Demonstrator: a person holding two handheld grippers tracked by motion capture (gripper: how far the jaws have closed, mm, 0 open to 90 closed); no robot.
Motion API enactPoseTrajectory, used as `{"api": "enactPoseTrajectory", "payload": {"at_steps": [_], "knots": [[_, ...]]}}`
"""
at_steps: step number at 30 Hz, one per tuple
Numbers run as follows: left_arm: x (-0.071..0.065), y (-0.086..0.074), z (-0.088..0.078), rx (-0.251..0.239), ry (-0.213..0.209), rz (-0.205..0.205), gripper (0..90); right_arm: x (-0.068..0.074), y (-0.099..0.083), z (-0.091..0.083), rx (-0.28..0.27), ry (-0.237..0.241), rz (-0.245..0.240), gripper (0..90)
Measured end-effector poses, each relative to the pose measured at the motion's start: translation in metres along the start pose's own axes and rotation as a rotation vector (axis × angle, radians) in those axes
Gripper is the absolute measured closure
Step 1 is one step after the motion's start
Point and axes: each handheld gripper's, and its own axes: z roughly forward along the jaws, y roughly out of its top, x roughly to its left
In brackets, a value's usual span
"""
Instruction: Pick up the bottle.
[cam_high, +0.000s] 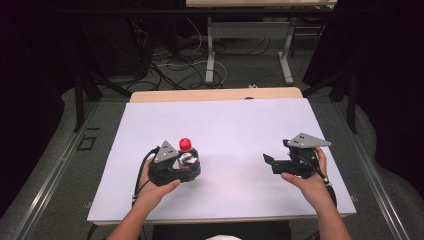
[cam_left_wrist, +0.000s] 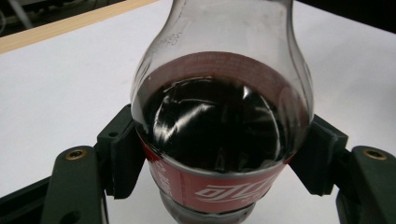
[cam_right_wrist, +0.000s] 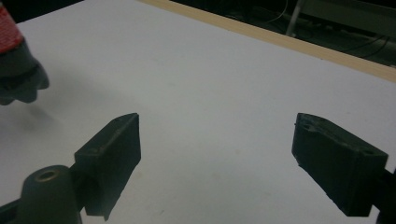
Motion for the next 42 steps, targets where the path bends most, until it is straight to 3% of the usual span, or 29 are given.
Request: {"api": "enactPoseTrajectory", "payload": {"at_steps": [5, 8, 13, 15, 16, 20, 22, 25, 32, 33, 37, 42], "knots": [[-0.014, 0.01, 0.016, 0.009, -0.033, 0.032, 29.6, 0.008, 0.009, -0.002, -0.03, 0.019, -0.027, 18.0], [-0.023, 0.014, 0.024, 0.0, -0.048, 0.036, 29.6, 0.012, 0.011, -0.003, -0.05, 0.035, -0.014, 19.1], [-0.034, 0.02, 0.035, 0.012, -0.084, 0.047, 29.6, 0.023, 0.023, -0.004, -0.096, 0.102, -0.027, 19.3], [-0.039, 0.023, 0.038, 0.02, -0.097, 0.053, 29.6, 0.024, 0.026, -0.005, -0.087, 0.128, -0.041, 19.6], [-0.041, 0.024, 0.04, 0.019, -0.101, 0.052, 29.6, 0.03, 0.031, -0.005, -0.085, 0.158, -0.049, 22.2], [-0.05, 0.027, 0.048, 0.005, -0.112, 0.062, 29.6, 0.036, 0.038, -0.004, -0.107, 0.187, -0.089, 27.7], [-0.055, 0.027, 0.053, 0.009, -0.125, 0.061, 29.6, 0.043, 0.044, 0.0, -0.113, 0.241, -0.098, 32.3], [-0.061, 0.028, 0.059, 0.009, -0.139, 0.066, 29.6, 0.052, 0.05, 0.003, -0.122, 0.279, -0.127, 34.1], [-0.068, 0.026, 0.064, 0.024, -0.164, 0.101, 29.6, 0.065, 0.061, 0.01, -0.153, 0.313, -0.14, 40.8], [-0.068, 0.026, 0.064, 0.031, -0.162, 0.119, 29.6, 0.066, 0.062, 0.012, -0.146, 0.316, -0.137, 42.2], [-0.069, 0.025, 0.064, 0.03, -0.17, 0.125, 29.6, 0.069, 0.064, 0.015, -0.142, 0.331, -0.136, 46.4], [-0.071, 0.021, 0.062, 0.017, -0.183, 0.134, 29.6, 0.074, 0.064, 0.026, -0.103, 0.386, -0.13, 53.2]]}}
